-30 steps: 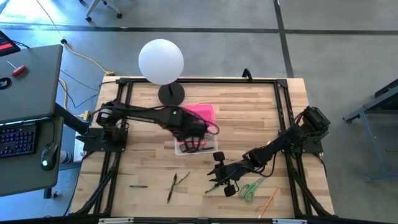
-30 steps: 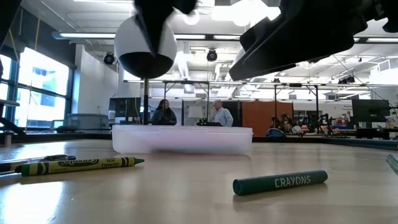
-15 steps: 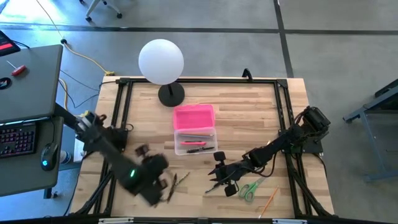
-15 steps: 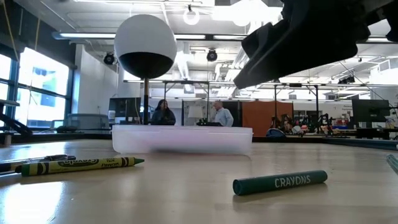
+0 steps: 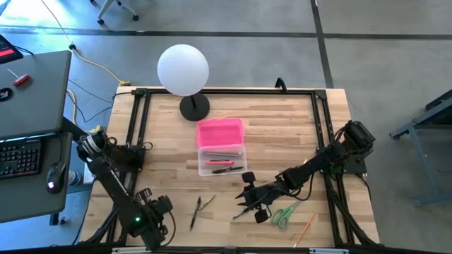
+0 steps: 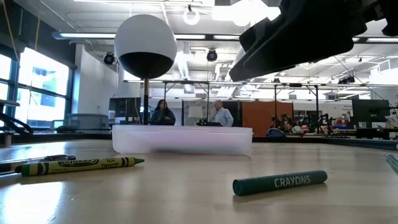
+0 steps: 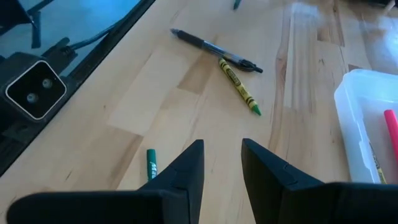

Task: Pick & place school supplies into a supply box
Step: Put the left green crayon into the pink supply box

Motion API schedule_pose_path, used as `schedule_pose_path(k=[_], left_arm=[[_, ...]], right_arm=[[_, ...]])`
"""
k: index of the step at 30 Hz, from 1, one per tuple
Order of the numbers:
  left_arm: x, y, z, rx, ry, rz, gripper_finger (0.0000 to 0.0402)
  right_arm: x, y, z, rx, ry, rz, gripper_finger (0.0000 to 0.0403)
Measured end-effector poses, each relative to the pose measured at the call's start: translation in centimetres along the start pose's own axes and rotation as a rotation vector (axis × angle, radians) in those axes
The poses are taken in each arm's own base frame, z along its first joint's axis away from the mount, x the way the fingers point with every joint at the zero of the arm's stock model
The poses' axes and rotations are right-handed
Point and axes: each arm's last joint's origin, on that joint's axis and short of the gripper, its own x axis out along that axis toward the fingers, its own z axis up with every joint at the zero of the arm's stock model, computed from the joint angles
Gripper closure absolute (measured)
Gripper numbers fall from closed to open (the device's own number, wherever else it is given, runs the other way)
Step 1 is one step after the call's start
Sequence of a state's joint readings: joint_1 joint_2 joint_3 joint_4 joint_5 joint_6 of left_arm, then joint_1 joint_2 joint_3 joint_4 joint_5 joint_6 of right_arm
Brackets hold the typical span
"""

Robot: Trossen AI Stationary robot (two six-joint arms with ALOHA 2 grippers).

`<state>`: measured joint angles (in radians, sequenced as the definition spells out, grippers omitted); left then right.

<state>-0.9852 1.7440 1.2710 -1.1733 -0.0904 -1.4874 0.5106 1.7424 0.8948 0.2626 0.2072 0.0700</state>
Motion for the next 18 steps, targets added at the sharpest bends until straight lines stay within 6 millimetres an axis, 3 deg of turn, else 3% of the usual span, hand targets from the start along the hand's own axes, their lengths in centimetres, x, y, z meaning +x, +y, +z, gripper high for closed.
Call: schedule_pose_path(k=[5, 14, 18], left_arm=[[0.4, 0.1, -0.6, -0.005, 0.011, 0.008, 0.0300], [4.3, 0.1, -0.6, 0.005, 0.038, -0.104, 0.0300], [5.3, 1.0, -0.5, 0.007, 0.051, -0.045, 0.0300]], right_arm=[[0.0, 0.0, 0.1, -0.001, -0.007, 0.000, 0.0316], [0.0, 0.0, 0.2, 0.003, -0.016, -0.002, 0.0315], [0.0, 0.0, 0.2, 0.003, -0.016, -0.002, 0.0315]])
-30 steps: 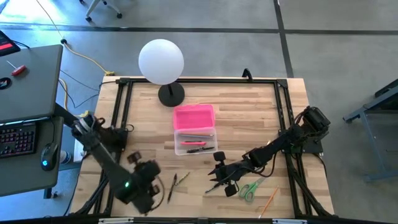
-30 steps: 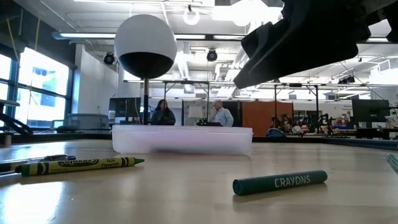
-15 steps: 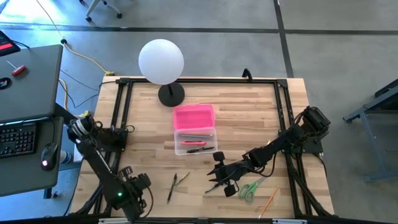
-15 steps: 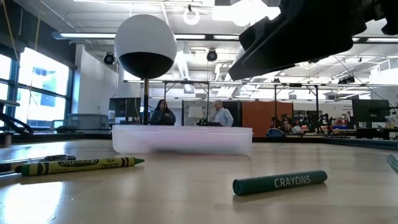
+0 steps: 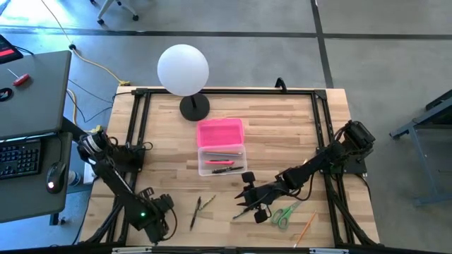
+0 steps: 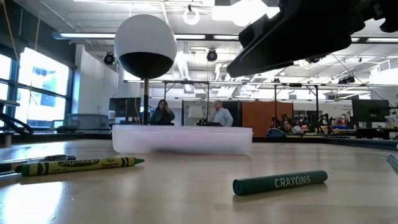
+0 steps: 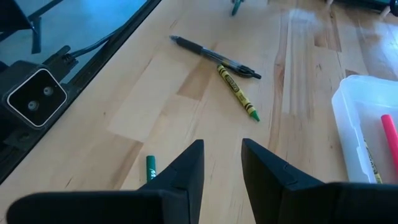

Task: Pick & place school supplies into a supply box
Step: Put the left green crayon into the pink supply box

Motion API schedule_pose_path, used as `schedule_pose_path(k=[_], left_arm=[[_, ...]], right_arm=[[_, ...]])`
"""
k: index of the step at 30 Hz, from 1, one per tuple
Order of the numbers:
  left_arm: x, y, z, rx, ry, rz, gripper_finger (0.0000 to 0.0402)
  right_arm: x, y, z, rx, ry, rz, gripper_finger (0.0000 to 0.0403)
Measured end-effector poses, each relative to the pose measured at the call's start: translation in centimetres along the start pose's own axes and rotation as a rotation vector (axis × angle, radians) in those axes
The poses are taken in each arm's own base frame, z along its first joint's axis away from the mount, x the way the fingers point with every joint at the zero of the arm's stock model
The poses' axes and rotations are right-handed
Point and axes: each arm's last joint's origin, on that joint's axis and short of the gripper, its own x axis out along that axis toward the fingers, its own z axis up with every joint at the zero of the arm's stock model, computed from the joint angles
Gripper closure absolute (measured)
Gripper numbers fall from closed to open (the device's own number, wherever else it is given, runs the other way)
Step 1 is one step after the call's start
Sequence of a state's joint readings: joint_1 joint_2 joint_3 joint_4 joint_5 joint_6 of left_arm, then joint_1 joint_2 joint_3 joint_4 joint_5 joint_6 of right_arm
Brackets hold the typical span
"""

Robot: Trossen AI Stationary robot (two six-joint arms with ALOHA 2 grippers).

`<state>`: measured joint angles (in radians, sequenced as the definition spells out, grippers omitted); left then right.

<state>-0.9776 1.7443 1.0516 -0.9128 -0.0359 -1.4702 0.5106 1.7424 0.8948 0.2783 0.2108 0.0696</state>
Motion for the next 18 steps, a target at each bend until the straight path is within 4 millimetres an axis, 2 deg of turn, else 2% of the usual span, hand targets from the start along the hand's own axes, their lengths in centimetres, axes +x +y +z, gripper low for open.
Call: schedule_pose_path(k=[4, 10, 18], left_arm=[[0.15, 0.39, 0.27, 0.022, 0.006, 0.032, 0.0300], [0.18, 0.24, 0.16, 0.190, 0.024, 0.014, 0.0300], [0.74, 0.09, 0.50, 0.260, -0.058, 0.000, 0.0300]], right_arm=[[0.00, 0.00, 0.00, 0.000, 0.000, 0.000, 0.0315], [0.00, -0.07, 0.00, -0.002, -0.001, -0.024, 0.0316], [0.00, -0.07, -0.01, -0.003, 0.000, -0.021, 0.0315]])
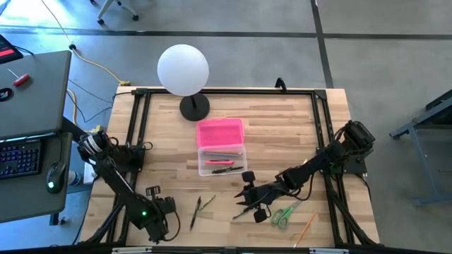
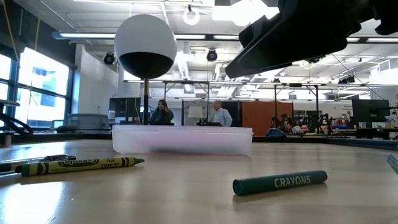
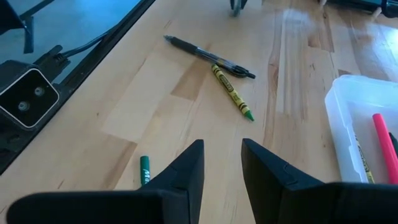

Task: Pick & place school supplies into a supply box
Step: Put the left green crayon into the pink supply box

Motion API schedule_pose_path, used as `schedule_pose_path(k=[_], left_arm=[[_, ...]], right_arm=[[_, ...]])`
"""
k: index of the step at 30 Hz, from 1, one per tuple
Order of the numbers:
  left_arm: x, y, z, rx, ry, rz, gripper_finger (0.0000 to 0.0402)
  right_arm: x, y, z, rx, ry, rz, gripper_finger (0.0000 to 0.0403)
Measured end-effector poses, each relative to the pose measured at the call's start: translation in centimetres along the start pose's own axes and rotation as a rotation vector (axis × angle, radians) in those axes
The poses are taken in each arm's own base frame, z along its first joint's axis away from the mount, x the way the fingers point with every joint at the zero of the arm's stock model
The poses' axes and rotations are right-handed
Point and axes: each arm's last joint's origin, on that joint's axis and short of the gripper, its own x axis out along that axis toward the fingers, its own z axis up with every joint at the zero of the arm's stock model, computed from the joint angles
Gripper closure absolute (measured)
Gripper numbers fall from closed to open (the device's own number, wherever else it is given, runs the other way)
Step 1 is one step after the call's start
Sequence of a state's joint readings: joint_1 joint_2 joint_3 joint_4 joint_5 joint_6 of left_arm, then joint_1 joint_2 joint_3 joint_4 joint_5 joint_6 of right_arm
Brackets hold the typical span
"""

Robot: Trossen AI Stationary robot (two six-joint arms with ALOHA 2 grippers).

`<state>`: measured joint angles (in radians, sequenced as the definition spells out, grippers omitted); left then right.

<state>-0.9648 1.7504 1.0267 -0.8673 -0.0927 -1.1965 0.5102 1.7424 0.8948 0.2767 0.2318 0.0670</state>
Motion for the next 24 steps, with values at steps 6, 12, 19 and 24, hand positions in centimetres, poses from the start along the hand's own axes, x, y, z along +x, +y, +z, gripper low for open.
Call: schedule_pose_path(k=[6, 12, 19, 24], left_arm=[[1.6, 0.5, -0.3, 0.007, -0.024, -0.048, 0.0306], [1.9, 1.1, 1.0, -0.041, -0.037, -0.038, 0.0359], [2.2, 2.4, 3.8, -0.158, -0.027, -0.058, 0.0373], [2.1, 3.3, 6.2, -0.170, -0.042, -0.071, 0.0359]], right_arm=[[0.0, 0.0, 0.0, -0.002, 0.004, -0.002, 0.0315], [0.0, 0.0, 0.0, -0.005, 0.003, -0.002, 0.0315], [0.0, 0.0, 0.0, -0.008, 0.003, -0.001, 0.0316], [0.0, 0.0, 0.0, -0.009, 0.003, 0.000, 0.0315]])
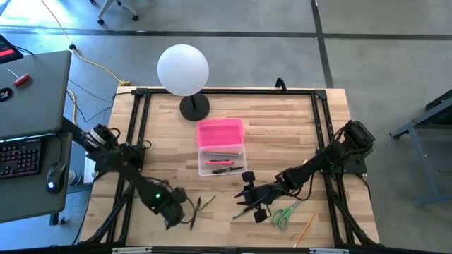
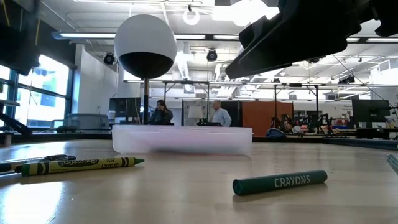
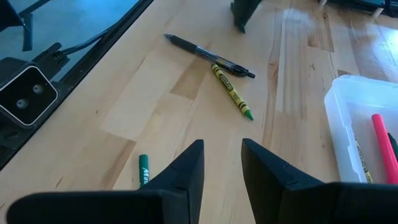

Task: Pick & place school supplies into a supply box
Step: Put the left green crayon into the pink supply box

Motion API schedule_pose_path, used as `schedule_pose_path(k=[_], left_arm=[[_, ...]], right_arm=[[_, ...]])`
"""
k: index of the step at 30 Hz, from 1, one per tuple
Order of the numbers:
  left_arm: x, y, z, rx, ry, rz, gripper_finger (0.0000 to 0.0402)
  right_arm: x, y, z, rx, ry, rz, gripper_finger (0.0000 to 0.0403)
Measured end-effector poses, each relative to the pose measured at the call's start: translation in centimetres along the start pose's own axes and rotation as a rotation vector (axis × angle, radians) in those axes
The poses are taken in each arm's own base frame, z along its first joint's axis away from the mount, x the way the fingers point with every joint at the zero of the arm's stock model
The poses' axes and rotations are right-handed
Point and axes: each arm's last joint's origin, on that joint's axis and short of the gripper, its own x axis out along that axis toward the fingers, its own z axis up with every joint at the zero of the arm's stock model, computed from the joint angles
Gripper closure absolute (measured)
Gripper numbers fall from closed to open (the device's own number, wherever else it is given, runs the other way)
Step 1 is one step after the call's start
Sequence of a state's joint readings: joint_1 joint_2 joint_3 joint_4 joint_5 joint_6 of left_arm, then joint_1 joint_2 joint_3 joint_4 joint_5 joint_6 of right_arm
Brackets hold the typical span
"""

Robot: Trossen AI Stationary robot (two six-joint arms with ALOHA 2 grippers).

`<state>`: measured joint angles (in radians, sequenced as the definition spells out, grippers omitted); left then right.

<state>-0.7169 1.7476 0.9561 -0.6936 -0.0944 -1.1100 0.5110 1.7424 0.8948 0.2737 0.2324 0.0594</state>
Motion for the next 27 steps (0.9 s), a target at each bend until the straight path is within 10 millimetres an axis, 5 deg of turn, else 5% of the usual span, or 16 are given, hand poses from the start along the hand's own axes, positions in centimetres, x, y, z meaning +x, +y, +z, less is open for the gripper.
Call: schedule_pose_path(k=[11, 22, 27], left_arm=[[-1.1, 1.3, 6.9, 0.050, -0.255, 0.049, 0.0366], [-6.9, 1.8, 13.3, 0.235, -0.366, 0.070, 0.0369], [-7.8, 4.4, 16.8, 0.216, -0.429, 0.089, 0.0362]], right_arm=[[0.0, 0.3, -0.1, 0.018, 0.010, 0.083, 0.0316], [0.0, 0.4, -0.1, 0.018, 0.017, 0.132, 0.0315], [0.0, 0.4, -0.1, 0.029, 0.018, 0.134, 0.0316]])
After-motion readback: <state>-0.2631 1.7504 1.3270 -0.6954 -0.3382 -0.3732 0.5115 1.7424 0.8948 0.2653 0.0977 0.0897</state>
